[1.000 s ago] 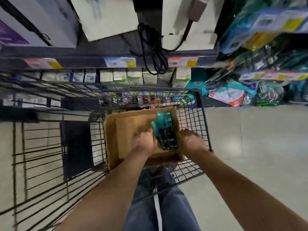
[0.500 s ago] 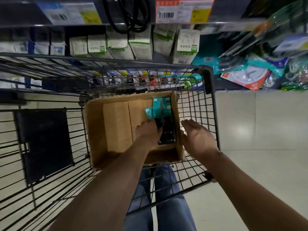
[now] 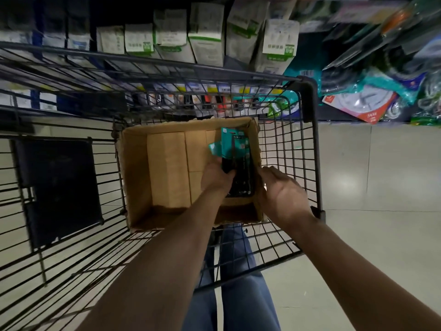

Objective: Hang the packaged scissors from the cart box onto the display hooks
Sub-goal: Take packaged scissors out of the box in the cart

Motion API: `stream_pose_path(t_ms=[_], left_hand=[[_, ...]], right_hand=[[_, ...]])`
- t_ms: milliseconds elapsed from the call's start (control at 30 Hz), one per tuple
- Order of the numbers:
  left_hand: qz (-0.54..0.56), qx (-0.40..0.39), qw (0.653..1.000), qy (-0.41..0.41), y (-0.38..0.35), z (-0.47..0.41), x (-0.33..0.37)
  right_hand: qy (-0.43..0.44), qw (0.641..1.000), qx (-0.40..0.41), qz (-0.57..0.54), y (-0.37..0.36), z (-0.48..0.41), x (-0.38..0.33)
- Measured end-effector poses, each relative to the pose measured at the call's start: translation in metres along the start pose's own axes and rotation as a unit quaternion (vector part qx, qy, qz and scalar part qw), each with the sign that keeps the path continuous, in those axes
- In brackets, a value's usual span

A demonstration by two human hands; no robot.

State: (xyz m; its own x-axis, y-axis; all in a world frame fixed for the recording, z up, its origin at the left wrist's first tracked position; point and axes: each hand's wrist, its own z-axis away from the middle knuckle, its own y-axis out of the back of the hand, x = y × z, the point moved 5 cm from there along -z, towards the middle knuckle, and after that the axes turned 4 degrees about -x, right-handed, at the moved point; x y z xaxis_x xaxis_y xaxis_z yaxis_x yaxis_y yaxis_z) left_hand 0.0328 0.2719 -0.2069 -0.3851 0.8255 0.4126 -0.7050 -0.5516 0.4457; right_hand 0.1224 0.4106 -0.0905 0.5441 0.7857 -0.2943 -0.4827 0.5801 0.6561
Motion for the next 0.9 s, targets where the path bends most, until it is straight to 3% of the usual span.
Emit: stream_pose_path(t_ms=[167,633,900], left_hand=[[0.095,-0.006,0.995,0.027,0.020,0.006,-0.021],[0.195,-0.061,0.978,0.042,0.092,0.004,-0.105],[0.215,-0.076,0.973,0.020,0.090,-0.010,-0.111]], right_hand=[[-0.021,1.000,-0.007,-0.010,-0.015,0.000,-0.024],[-0.163,0.967,0.050,-0.188,-0.090,-0.078,-0.036],[-0.212,0.963,0.057,-0.158,-0.108,-0.098,-0.021]])
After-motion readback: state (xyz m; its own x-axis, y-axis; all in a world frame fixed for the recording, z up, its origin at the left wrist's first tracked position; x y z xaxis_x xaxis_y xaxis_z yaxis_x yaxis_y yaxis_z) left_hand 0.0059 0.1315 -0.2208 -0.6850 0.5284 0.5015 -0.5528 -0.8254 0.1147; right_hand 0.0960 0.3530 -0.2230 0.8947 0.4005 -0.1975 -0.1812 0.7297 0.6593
